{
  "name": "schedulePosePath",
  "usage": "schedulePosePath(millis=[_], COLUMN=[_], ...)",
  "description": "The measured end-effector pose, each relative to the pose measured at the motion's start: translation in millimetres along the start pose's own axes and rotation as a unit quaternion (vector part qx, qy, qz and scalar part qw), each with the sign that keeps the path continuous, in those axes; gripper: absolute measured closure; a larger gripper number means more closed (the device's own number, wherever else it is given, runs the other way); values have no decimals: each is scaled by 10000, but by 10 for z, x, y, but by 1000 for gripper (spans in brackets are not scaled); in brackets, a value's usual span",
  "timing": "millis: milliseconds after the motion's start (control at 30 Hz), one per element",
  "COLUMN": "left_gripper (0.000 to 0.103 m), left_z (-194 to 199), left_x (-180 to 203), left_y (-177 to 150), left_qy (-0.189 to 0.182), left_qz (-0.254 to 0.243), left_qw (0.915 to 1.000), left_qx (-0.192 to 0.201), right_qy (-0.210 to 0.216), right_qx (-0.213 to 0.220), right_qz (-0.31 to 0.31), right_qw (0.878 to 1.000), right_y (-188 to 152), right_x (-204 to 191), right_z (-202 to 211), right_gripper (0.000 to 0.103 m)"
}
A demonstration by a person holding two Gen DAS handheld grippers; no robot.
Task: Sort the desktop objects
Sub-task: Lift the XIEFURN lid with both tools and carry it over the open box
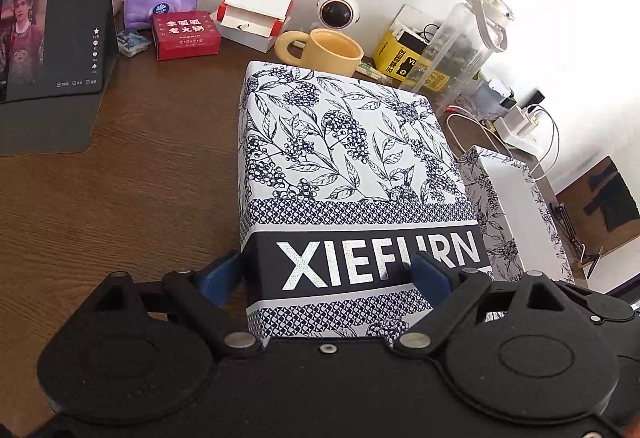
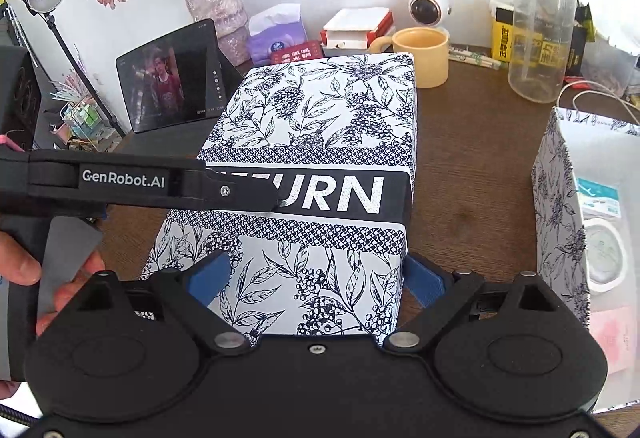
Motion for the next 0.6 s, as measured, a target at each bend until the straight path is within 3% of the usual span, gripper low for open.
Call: schedulePosePath(millis=[400,600], left_gripper=[14,14], left_z=[350,464], left_x=[194,423], left_y=[-73,-196], left_qy=[22,124], left_qz=[121,43], left_qw=[9999,9998], left_qx=[77,179], right_qy=[-3,27], right_qx=[69,114], right_qz=[85,100], right_qw=[9999,9999], right_y=[-43,-110], right_x=[-96,78], right_z=[416,678], right_gripper=[8,8])
Point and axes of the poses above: each gripper's, at about its wrist camera, not at the fingertips, and z roughly against the way its jaws point, x to its right, y to its top, the point moved 10 cm from there along -z, roughly the way its jaws point, and after that the axes turned 8 degrees about x, right-handed, at the moved point
